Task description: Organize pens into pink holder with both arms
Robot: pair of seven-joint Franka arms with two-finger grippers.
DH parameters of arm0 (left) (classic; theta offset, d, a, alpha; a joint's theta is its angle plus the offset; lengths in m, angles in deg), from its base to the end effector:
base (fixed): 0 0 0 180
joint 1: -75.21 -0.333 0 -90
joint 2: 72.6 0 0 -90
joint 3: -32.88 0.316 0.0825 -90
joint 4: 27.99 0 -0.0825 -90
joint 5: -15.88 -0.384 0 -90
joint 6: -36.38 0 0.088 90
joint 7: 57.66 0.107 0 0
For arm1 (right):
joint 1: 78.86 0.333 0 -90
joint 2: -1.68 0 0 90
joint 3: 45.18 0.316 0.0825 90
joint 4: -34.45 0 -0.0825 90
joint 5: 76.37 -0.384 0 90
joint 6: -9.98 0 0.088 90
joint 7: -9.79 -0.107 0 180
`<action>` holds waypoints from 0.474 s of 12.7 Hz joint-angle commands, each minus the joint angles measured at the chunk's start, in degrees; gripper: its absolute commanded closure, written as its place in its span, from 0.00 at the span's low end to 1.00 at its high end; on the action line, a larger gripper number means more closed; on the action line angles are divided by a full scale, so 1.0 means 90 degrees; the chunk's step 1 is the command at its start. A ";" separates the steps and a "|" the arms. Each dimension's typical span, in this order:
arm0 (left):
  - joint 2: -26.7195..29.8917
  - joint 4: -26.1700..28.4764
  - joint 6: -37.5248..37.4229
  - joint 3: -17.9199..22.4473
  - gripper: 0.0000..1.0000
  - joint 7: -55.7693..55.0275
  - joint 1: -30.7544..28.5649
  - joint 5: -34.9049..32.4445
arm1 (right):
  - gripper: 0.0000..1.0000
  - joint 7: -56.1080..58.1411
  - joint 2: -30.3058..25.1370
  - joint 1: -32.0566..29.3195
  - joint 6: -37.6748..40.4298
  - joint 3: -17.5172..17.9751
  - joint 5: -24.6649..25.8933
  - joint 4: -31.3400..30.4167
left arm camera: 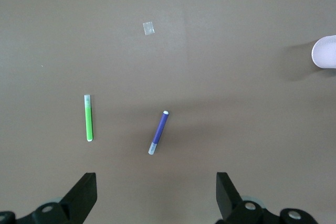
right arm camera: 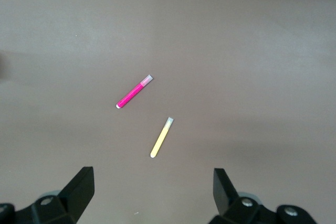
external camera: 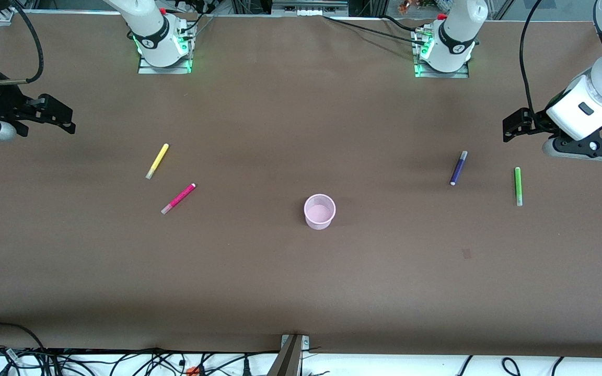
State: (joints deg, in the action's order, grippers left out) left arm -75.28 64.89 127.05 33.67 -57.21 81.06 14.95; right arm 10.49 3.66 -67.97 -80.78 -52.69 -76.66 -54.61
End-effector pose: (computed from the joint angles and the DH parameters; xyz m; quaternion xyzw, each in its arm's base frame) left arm 0.5639 -0.0484 0.5756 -0.9979 0.0485 0.0423 0.0101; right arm 0.5651 0.0352 0.6142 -0.9994 -0.0356 0.0023 0.0002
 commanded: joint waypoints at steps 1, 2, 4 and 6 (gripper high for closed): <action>-0.0074 -0.0193 -0.0192 0.0069 0.00 -0.0020 0.0053 0.0103 | 0.00 -0.0029 0.0034 0.0021 0.0056 -0.0006 0.0062 0.0130; -0.0074 -0.0193 -0.0192 0.0069 0.00 -0.0001 0.0033 0.0103 | 0.00 -0.0029 0.0034 0.0021 0.0056 -0.0006 0.0062 0.0130; -0.0083 -0.0193 -0.0212 0.0069 0.00 -0.0010 0.0033 0.0103 | 0.00 -0.0029 0.0034 0.0021 0.0046 -0.0006 0.0062 0.0130; -0.0103 -0.0183 -0.0366 0.0069 0.00 -0.0020 0.0091 0.0171 | 0.00 -0.0029 0.0034 0.0021 0.0056 -0.0006 0.0062 0.0130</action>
State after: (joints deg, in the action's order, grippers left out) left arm -75.31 64.87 126.09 33.78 -57.21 81.09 15.00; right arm 10.49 3.66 -67.97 -80.79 -52.69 -76.66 -54.61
